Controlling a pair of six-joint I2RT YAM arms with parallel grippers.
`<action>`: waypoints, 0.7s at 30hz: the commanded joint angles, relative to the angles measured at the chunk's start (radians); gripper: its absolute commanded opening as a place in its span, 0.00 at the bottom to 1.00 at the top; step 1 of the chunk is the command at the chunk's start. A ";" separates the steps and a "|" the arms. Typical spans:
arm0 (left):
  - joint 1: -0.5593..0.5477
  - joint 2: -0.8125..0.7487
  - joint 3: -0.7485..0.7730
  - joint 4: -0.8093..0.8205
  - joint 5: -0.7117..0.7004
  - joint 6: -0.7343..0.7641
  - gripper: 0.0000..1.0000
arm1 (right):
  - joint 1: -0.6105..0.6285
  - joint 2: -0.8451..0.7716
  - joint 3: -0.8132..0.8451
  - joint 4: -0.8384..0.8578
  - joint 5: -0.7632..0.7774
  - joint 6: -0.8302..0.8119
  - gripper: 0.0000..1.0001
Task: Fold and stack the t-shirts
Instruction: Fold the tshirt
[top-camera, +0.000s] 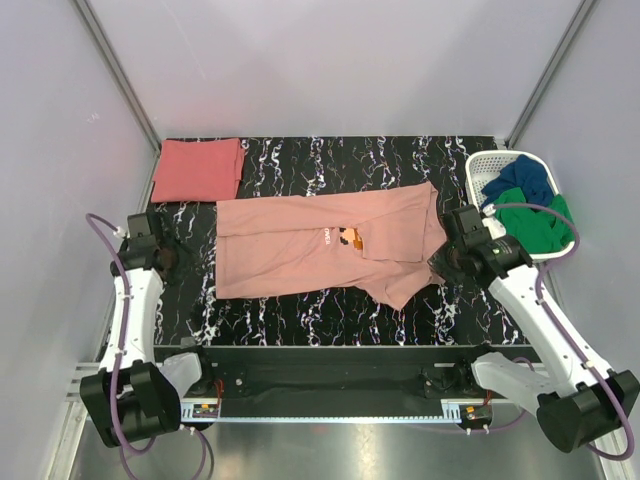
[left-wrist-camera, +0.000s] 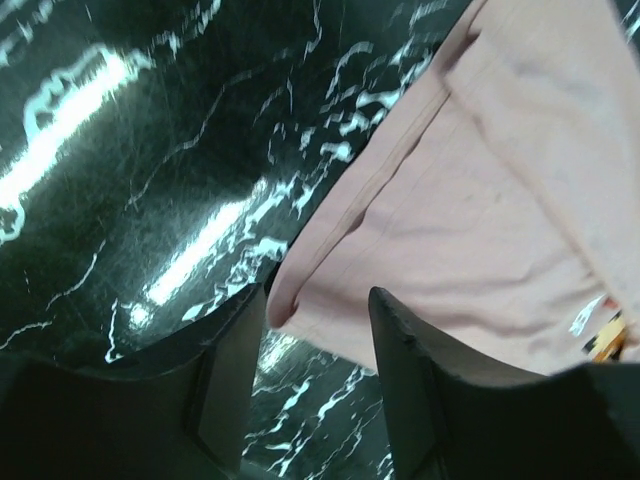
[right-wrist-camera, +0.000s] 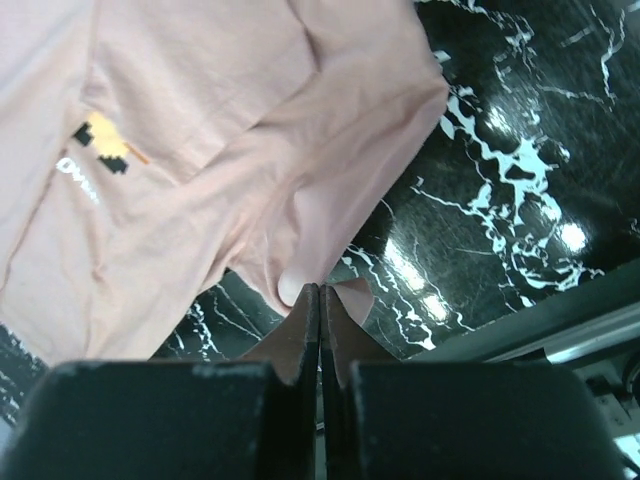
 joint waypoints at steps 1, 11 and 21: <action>-0.003 -0.027 -0.034 0.000 0.103 0.026 0.49 | 0.008 -0.041 0.043 0.031 -0.005 -0.070 0.00; -0.027 -0.072 -0.123 0.015 0.198 -0.062 0.49 | 0.008 -0.092 0.062 0.091 -0.082 -0.104 0.00; -0.145 -0.033 -0.224 0.092 0.155 -0.112 0.47 | 0.006 -0.103 0.028 0.128 -0.107 -0.124 0.00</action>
